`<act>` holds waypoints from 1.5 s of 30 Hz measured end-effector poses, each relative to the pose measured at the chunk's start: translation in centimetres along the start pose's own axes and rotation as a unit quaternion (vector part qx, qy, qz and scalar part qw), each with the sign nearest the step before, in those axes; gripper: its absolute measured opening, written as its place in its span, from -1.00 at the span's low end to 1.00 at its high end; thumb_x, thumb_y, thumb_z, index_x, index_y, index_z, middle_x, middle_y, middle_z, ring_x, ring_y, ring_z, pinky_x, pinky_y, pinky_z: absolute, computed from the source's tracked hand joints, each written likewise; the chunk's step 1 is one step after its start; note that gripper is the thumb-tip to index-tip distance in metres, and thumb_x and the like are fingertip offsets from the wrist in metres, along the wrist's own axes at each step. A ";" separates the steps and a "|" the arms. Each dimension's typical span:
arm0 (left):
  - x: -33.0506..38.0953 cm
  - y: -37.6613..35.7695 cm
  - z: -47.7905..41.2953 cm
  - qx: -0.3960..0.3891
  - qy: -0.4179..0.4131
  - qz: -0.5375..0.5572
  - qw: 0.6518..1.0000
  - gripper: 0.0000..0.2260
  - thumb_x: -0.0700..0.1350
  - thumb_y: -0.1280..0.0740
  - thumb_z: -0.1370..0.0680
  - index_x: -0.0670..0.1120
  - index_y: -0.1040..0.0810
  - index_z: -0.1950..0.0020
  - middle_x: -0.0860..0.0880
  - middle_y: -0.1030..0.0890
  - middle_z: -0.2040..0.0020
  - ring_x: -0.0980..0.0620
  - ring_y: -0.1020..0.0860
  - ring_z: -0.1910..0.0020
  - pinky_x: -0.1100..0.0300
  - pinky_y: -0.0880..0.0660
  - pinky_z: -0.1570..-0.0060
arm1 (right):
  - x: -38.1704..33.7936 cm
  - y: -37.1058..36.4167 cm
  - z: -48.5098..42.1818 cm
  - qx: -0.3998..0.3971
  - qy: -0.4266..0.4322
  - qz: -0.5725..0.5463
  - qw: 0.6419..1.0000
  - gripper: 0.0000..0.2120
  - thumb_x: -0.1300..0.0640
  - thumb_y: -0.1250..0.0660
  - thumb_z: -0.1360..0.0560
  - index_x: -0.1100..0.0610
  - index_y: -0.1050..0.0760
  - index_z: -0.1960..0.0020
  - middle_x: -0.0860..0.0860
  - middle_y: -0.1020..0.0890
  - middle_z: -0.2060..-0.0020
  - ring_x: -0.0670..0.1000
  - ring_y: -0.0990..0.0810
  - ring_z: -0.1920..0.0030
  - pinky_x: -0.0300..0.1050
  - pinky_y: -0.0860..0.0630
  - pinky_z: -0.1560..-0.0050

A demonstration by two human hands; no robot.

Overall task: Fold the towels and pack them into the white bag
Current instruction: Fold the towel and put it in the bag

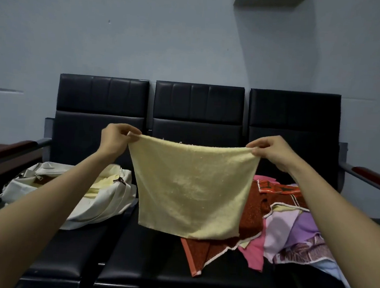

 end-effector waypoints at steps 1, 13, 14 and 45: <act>0.5 0.4 -0.2 0.011 -0.022 -0.012 1.000 -0.85 -0.28 -0.38 -0.51 -0.14 -0.68 -0.04 -0.12 -0.64 0.01 0.03 -0.52 0.01 0.22 -0.40 0.02 | -0.7 0.6 0.2 0.013 0.022 0.048 0.999 -0.81 0.31 -0.40 -0.46 0.05 -0.66 0.05 0.02 -0.67 0.08 -0.01 -0.58 -0.04 -0.15 -0.50 -0.06; 4.6 2.7 -2.7 0.045 -0.104 -0.083 0.990 -0.75 -0.13 -0.22 -0.63 -0.26 -0.53 -0.21 -0.21 -0.44 -0.16 -0.04 -0.41 -0.05 0.20 -0.31 -0.04 | -5.3 2.6 0.4 0.163 0.147 0.137 0.966 -0.80 0.07 -0.14 -0.64 0.16 -0.48 -0.07 0.02 -0.37 -0.04 -0.05 -0.43 0.05 -0.17 -0.34 0.02; 4.4 2.5 -3.0 0.034 -0.099 -0.086 0.991 -0.74 -0.13 -0.20 -0.64 -0.26 -0.53 -0.21 -0.20 -0.42 -0.17 -0.01 -0.38 -0.05 0.21 -0.30 -0.05 | -5.1 2.4 0.0 0.153 0.133 0.134 0.970 -0.80 0.05 -0.13 -0.64 0.15 -0.46 -0.05 0.02 -0.36 -0.04 -0.05 -0.43 0.08 -0.16 -0.35 0.03; -2.0 -1.6 -3.0 -0.050 0.049 0.167 0.983 -0.94 -0.28 -0.36 -0.53 -0.19 -0.55 0.01 -0.10 -0.60 0.13 0.02 -0.62 0.20 0.28 -0.62 0.20 | -0.2 -1.3 -2.4 0.083 0.028 -0.163 0.983 -0.87 0.24 -0.28 -0.58 0.08 -0.47 0.13 0.08 -0.62 0.18 -0.03 -0.67 0.36 -0.27 -0.57 0.36</act>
Point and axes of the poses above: each hand's wrist, its own z-axis away from the middle knuckle, its own y-axis out of the back of the hand, x = y × z, the point moved 4 cm from there along -z, towards the middle knuckle
